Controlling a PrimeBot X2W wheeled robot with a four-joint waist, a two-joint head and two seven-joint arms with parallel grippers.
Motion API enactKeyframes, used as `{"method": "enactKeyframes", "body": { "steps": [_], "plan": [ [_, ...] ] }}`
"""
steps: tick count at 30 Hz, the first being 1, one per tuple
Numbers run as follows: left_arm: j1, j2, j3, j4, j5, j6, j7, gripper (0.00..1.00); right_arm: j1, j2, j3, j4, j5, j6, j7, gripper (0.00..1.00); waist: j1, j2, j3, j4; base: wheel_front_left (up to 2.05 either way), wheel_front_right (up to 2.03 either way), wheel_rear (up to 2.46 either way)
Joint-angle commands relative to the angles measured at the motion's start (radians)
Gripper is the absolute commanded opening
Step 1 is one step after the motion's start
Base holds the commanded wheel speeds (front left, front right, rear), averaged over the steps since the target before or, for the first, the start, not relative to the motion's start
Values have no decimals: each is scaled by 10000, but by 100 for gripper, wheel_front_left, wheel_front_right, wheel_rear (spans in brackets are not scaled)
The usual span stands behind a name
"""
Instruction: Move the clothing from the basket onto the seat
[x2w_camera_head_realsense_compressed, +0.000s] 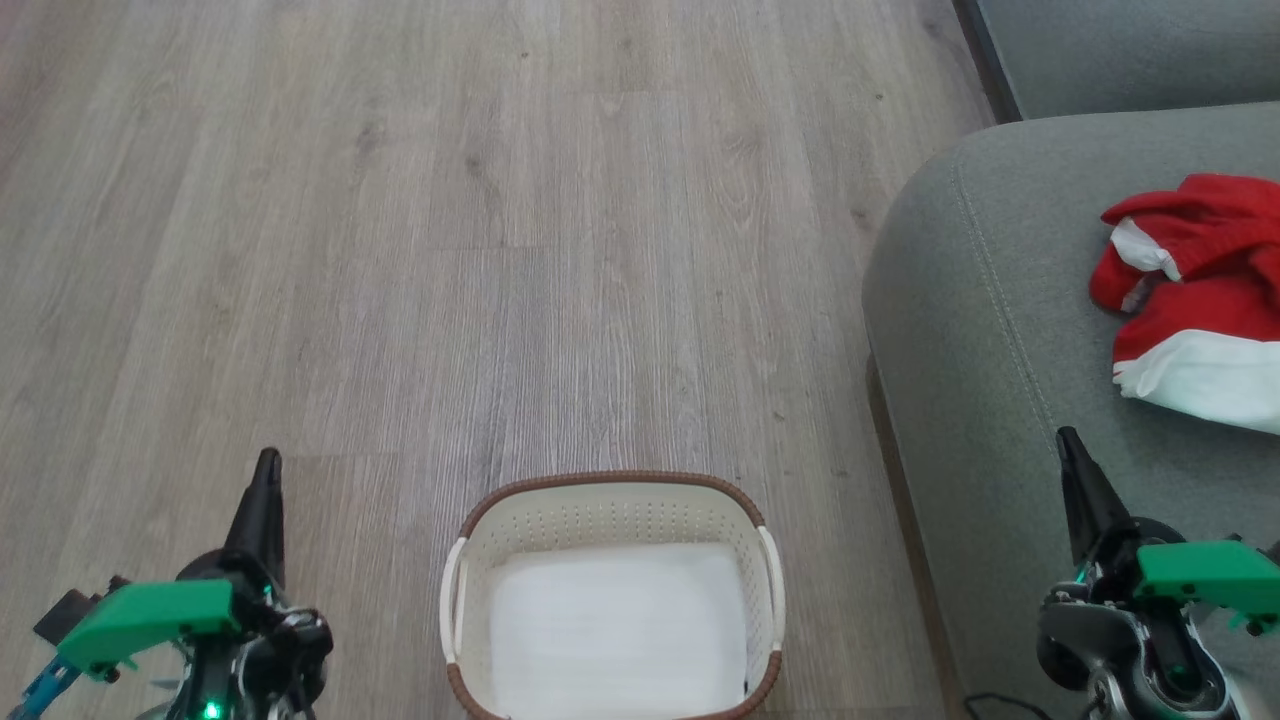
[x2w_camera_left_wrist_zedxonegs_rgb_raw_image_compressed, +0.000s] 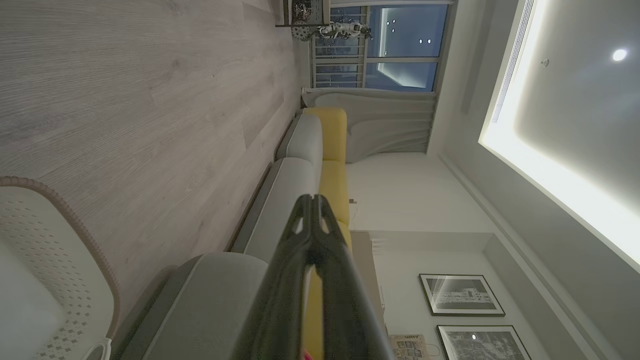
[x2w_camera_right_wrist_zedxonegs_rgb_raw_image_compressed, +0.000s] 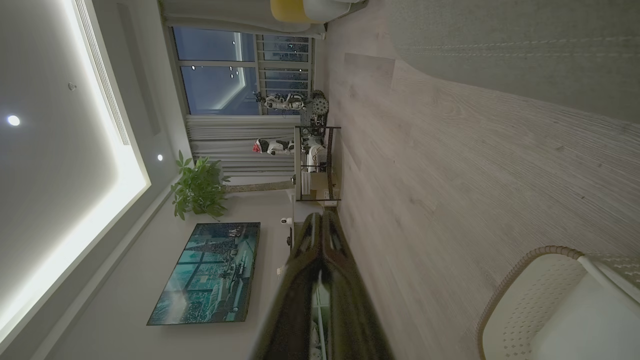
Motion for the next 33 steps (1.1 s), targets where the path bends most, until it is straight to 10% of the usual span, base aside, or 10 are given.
{"method": "enactKeyframes", "body": {
  "steps": [1,33],
  "plan": [
    [-480,76,365,-361,-24,-65,79,0,-481,16,163,-322,-9,-2,110,0,0,0,0,0,0,0,0],
    [-480,76,364,-361,-25,-65,78,0,-483,31,140,-321,-28,-2,129,0,0,0,0,0,0,0,0]
  ]
}}
